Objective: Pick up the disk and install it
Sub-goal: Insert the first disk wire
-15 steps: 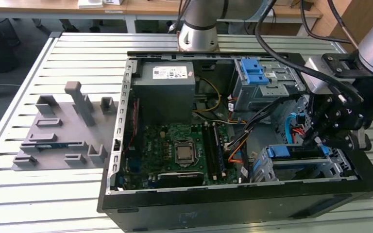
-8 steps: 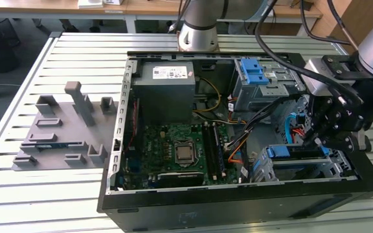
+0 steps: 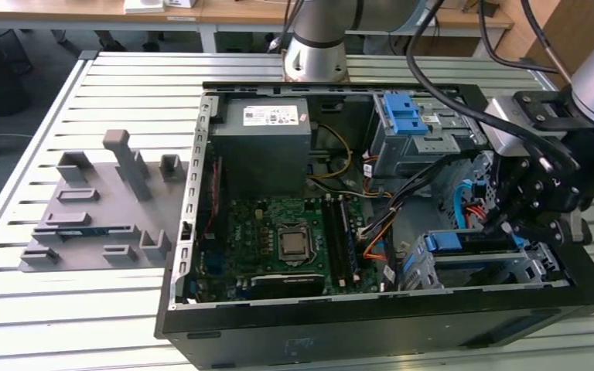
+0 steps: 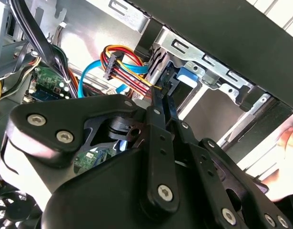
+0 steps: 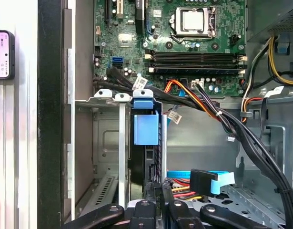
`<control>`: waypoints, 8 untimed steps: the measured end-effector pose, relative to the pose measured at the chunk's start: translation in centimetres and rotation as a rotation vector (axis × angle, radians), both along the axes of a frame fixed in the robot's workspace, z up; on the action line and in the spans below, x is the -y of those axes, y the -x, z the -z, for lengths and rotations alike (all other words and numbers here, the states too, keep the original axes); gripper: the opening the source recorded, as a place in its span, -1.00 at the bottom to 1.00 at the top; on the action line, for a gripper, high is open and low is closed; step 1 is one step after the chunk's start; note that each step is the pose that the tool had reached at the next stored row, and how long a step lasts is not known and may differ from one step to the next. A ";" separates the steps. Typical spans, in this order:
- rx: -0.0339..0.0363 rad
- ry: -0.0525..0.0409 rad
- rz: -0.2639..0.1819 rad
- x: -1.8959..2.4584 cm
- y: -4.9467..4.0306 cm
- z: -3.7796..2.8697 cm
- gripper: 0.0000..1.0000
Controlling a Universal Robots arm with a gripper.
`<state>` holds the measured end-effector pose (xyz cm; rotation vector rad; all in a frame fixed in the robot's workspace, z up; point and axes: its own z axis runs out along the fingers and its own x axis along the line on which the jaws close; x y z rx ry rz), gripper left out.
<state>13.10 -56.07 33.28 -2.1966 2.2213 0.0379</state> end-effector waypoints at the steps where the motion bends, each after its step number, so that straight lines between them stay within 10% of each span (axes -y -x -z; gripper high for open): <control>1: -0.0001 0.0000 0.000 0.04 0.00 0.00 -0.66; 8: 0.0000 -0.0003 0.003 0.22 0.00 0.00 -0.66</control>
